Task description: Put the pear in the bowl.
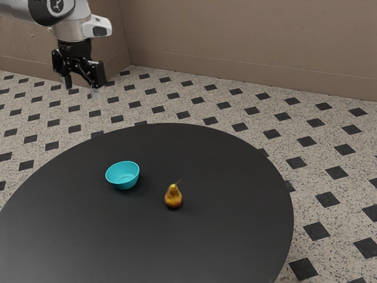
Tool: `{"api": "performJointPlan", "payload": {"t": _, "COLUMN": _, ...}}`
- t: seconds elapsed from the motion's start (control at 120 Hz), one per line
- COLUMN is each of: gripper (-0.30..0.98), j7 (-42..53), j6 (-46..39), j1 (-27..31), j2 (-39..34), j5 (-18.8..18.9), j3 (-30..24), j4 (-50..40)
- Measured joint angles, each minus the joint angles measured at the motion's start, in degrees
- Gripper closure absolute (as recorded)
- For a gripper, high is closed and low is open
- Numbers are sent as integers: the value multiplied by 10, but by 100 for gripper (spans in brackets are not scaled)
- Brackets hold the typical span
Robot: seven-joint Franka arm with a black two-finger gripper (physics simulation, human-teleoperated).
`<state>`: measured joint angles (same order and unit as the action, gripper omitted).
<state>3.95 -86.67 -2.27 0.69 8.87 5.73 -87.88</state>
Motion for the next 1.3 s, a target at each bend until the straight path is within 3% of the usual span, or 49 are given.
{"api": "performJointPlan", "payload": {"t": 0.242, "gripper": 0, "j7": 10, "j6": -53, "j1": 17, "j2": 21, "j5": -22, "j3": -5, "j4": -14}}
{"api": "performJointPlan", "payload": {"t": 0.408, "gripper": 0, "j7": 4, "j6": -122, "j1": -15, "j2": 29, "j5": -65, "j3": -18, "j4": -118}}
{"api": "performJointPlan", "payload": {"t": 0.542, "gripper": 0, "j7": -2, "j6": -216, "j1": -35, "j2": 39, "j5": -113, "j3": -36, "j4": -212}}
{"api": "performJointPlan", "payload": {"t": 0.667, "gripper": 0, "j7": -6, "j6": -308, "j1": -29, "j2": 50, "j5": -188, "j3": -46, "j4": -295}}
{"api": "performJointPlan", "payload": {"t": 0.917, "gripper": 0, "j7": -3, "j6": -426, "j1": -29, "j2": 87, "j5": -269, "j3": -71, "j4": -334}}
{"api": "performJointPlan", "payload": {"t": 1.058, "gripper": 0, "j7": 13, "j6": -479, "j1": -32, "j2": 102, "j5": -280, "j3": -75, "j4": -357}}
{"api": "performJointPlan", "payload": {"t": 1.3, "gripper": 1, "j7": 46, "j6": -554, "j1": -45, "j2": 127, "j5": -238, "j3": -76, "j4": -362}}
